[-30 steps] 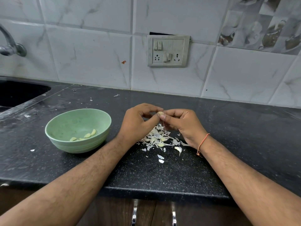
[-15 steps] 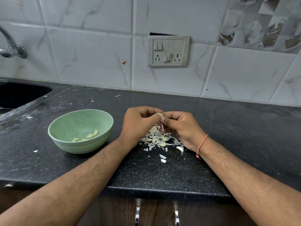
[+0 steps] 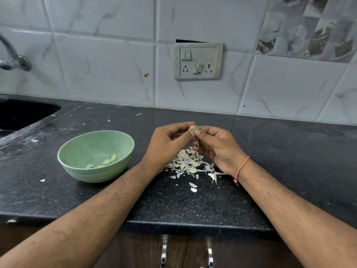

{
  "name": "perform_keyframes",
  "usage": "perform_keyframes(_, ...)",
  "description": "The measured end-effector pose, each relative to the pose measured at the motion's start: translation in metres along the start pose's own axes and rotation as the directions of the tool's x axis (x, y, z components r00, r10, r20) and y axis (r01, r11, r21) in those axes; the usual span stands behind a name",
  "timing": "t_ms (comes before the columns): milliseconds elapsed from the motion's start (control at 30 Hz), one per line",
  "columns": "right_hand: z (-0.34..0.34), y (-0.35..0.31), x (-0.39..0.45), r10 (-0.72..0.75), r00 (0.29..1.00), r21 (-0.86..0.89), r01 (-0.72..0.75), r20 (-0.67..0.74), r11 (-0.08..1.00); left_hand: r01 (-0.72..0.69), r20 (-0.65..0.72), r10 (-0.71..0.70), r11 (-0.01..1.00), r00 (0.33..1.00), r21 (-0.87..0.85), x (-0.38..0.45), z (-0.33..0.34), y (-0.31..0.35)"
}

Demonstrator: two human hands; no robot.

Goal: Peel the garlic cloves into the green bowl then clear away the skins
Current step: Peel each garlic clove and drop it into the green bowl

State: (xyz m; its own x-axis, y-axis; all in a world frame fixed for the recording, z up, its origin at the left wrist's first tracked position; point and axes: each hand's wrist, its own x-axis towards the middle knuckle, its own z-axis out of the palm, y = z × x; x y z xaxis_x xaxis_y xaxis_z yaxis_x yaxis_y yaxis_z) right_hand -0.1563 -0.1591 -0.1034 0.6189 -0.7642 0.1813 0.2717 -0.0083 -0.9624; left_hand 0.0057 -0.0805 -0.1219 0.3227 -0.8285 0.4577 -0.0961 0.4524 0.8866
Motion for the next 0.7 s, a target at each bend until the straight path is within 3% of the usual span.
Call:
perform_keyframes(133,-0.004,-0.001,-0.001,-0.012,0.999,-0.015,0.012,0.04,1.0,-0.028,0.01,0.028,0.995,1.0,0.091,0.001,-0.002,-0.001)
perform_keyframes(300,-0.008,0.004,0.004,-0.055,0.998,-0.209,0.059,0.025,0.976,-0.072,0.011,0.071,0.965,0.997,0.251,0.003,-0.005,-0.005)
perform_keyframes(600,-0.009,0.014,0.007,-0.264,0.962,-0.56,0.254,0.064,0.789,0.032,-0.019,-0.03,0.996,0.999,0.084,0.002,-0.002,-0.003)
perform_keyframes(700,-0.011,0.012,0.007,-0.305,0.948,-0.606,0.298,0.094,0.738,0.083,-0.027,-0.083,0.997,0.996,0.004,0.004,-0.004,-0.004)
